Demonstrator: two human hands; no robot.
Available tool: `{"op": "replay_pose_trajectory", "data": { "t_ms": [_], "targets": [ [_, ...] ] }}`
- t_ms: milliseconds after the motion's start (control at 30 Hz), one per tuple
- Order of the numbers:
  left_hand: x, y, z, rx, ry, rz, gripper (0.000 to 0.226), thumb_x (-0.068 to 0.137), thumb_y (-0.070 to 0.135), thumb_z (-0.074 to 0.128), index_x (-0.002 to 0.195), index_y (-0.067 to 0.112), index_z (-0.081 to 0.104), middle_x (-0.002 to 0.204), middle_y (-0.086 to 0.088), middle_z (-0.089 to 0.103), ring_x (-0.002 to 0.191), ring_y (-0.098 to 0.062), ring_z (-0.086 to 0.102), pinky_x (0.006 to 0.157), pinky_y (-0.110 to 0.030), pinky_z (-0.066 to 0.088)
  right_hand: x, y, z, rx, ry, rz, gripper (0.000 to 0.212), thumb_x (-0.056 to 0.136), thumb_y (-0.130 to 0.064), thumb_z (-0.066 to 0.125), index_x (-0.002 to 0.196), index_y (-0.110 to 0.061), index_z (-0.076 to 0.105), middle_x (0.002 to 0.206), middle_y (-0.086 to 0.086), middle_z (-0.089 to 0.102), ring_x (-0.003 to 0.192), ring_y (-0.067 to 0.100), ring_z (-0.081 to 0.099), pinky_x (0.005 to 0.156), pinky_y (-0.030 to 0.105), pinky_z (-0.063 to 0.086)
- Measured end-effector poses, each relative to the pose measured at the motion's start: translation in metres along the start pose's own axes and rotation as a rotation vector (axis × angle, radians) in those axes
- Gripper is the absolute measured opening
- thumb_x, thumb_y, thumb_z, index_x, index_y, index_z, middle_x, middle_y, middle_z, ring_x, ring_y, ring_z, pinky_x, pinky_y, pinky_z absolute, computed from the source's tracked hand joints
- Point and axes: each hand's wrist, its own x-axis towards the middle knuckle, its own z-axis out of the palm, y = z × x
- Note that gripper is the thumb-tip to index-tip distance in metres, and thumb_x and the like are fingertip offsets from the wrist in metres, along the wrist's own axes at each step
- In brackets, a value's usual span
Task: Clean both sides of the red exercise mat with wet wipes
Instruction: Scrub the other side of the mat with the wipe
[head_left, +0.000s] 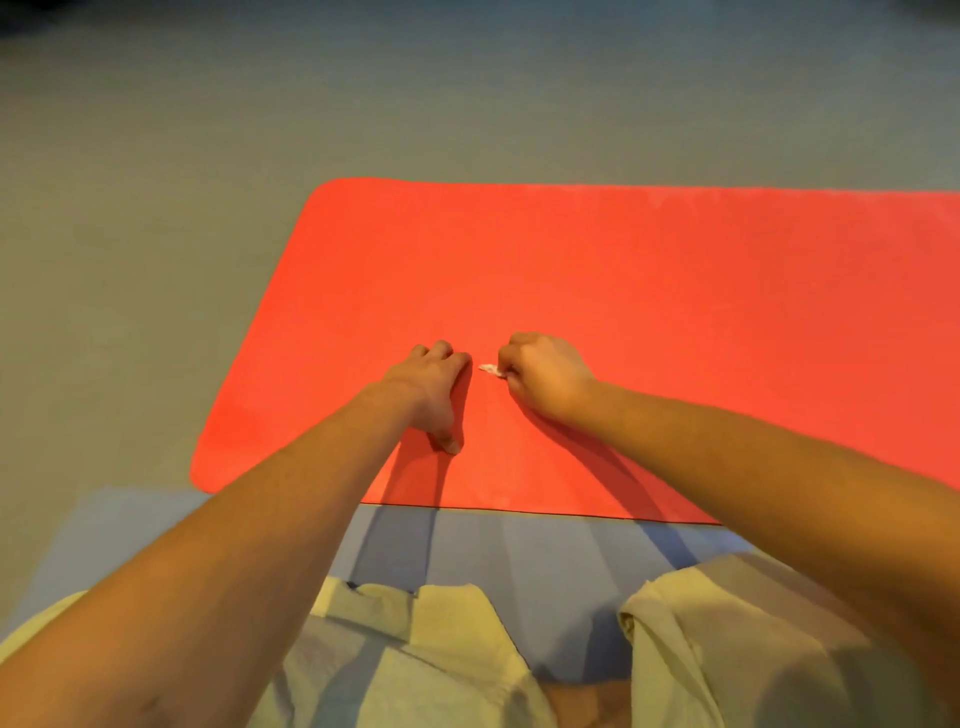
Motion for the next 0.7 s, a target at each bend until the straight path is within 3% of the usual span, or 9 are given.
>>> {"op": "replay_pose_trajectory", "data": {
  "t_ms": [100,167,233,300,400,600,700],
  "targets": [
    [0.008,0.0,-0.002,-0.065,0.064,-0.018,0.09,0.075,0.054,0.081,0.151,0.024,0.044,0.15,-0.005,0.04,0.133,-0.034,0.04,0.113,-0.041,0.04,-0.023,-0.013,0.006,0.053,0.048,-0.075,0.04,0.09,-0.033,0.032,0.089,-0.017,0.069,0.091,0.005,0.064,0.085,0.032,0.064,0.062,0.037,0.047],
    [0.013,0.0,-0.003,-0.092,0.124,-0.023,0.067,0.084,0.047,0.074,0.143,0.024,0.052,0.143,-0.006,0.045,0.129,-0.035,0.043,0.108,-0.04,0.042,-0.051,-0.02,0.012,0.065,-0.017,-0.18,0.027,0.089,-0.028,0.042,0.089,-0.02,0.067,0.091,0.003,0.063,0.086,0.03,0.063,0.062,0.037,0.048],
    [0.02,0.001,-0.003,-0.082,0.162,-0.023,0.058,0.086,0.041,0.076,0.137,0.022,0.056,0.138,-0.008,0.045,0.127,-0.035,0.044,0.103,-0.043,0.045,-0.071,-0.021,0.013,0.041,-0.067,-0.293,0.011,0.089,-0.022,0.055,0.09,-0.022,0.066,0.09,0.0,0.061,0.087,0.027,0.061,0.062,0.039,0.05],
    [0.026,0.005,-0.002,-0.07,0.181,-0.025,0.055,0.084,0.033,0.079,0.132,0.017,0.056,0.135,-0.011,0.044,0.127,-0.035,0.044,0.101,-0.044,0.046,-0.074,-0.016,0.011,0.023,-0.074,-0.369,0.007,0.09,-0.024,0.059,0.089,-0.022,0.065,0.088,-0.001,0.06,0.086,0.026,0.06,0.06,0.039,0.049],
    [0.036,0.01,-0.001,-0.061,0.223,-0.012,0.054,0.083,0.025,0.08,0.127,0.01,0.054,0.135,-0.015,0.042,0.13,-0.035,0.043,0.105,-0.043,0.044,-0.048,-0.006,0.005,0.052,-0.107,-0.339,0.017,0.091,-0.028,0.05,0.089,-0.022,0.066,0.091,0.0,0.06,0.087,0.027,0.06,0.062,0.04,0.05],
    [0.048,0.003,-0.012,-0.067,0.138,0.011,0.081,0.065,0.033,0.096,0.129,0.01,0.052,0.14,-0.008,0.044,0.131,-0.031,0.046,0.106,-0.038,0.042,0.054,0.026,-0.009,-0.075,-0.059,0.016,0.015,0.09,-0.021,0.059,0.096,-0.018,0.072,0.099,0.006,0.066,0.093,0.033,0.063,0.062,0.035,0.037],
    [0.051,-0.001,-0.016,-0.091,0.132,0.01,0.078,0.065,0.039,0.094,0.127,0.017,0.054,0.133,-0.002,0.047,0.125,-0.026,0.049,0.102,-0.038,0.047,0.064,0.026,-0.009,-0.101,-0.032,0.099,0.019,0.09,-0.016,0.056,0.1,-0.018,0.072,0.103,0.006,0.067,0.094,0.033,0.064,0.064,0.035,0.038]
  ]
}}
